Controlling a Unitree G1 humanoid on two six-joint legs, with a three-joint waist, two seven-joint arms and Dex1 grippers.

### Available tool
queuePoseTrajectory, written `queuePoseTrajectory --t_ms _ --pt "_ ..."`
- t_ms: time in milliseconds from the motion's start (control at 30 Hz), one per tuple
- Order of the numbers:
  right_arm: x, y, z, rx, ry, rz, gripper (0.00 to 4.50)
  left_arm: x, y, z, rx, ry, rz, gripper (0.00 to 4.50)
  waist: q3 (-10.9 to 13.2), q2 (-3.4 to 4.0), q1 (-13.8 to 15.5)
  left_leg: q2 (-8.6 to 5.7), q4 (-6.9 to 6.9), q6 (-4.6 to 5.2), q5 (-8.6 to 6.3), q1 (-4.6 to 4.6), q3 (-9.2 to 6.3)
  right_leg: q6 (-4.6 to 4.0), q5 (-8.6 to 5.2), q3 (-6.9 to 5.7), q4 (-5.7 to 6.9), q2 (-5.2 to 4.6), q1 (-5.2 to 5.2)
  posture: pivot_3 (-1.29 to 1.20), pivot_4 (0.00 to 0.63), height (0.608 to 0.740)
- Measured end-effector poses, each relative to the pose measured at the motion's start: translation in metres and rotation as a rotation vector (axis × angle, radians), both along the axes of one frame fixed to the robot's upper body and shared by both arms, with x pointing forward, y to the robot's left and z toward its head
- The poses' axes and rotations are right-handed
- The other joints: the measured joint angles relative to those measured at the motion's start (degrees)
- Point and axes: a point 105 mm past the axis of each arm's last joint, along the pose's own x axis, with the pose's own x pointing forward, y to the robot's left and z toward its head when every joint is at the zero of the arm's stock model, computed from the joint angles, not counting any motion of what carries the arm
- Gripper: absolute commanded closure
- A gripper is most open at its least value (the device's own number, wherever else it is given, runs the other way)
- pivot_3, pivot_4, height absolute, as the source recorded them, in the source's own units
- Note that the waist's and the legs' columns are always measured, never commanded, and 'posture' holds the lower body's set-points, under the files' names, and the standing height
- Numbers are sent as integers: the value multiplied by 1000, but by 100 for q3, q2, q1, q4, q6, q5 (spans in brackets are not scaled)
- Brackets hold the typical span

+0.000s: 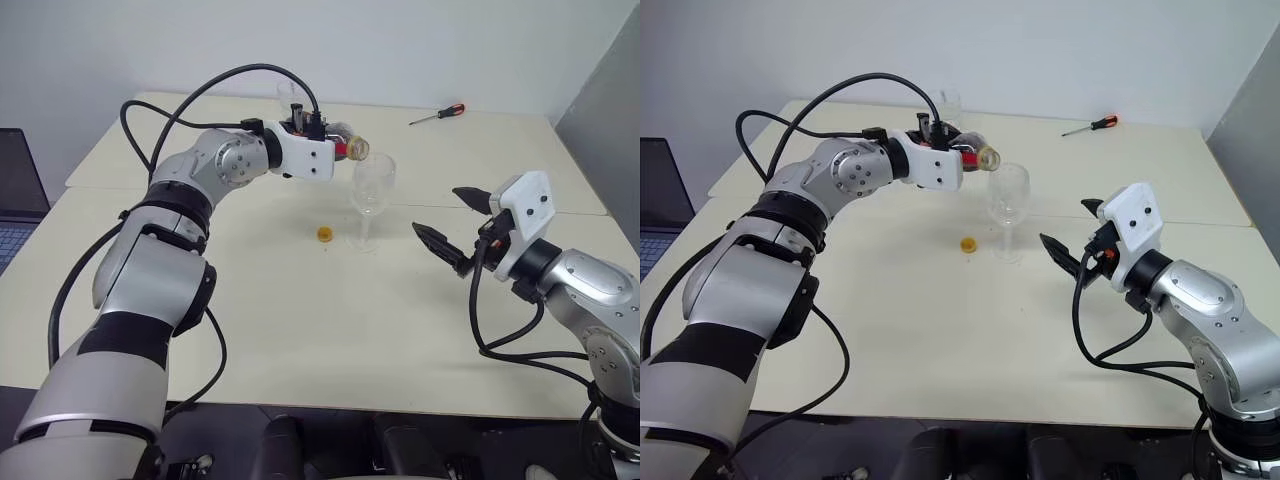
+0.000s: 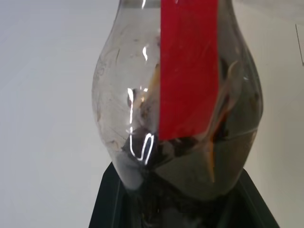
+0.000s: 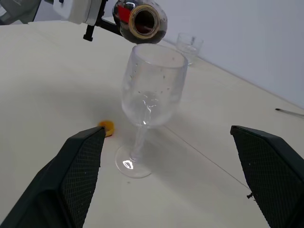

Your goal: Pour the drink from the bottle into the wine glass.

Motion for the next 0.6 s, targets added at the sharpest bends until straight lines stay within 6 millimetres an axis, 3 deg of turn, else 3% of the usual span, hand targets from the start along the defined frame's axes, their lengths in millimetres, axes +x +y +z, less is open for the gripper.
queuePoseTrajectory --t_ms 600 --pt "1 1 -3 -15 8 -3 0 5 1 10 58 -67 41 3583 0 0 -3 -7 43 0 0 0 -4 17 -10 4 54 -2 -2 0 150 740"
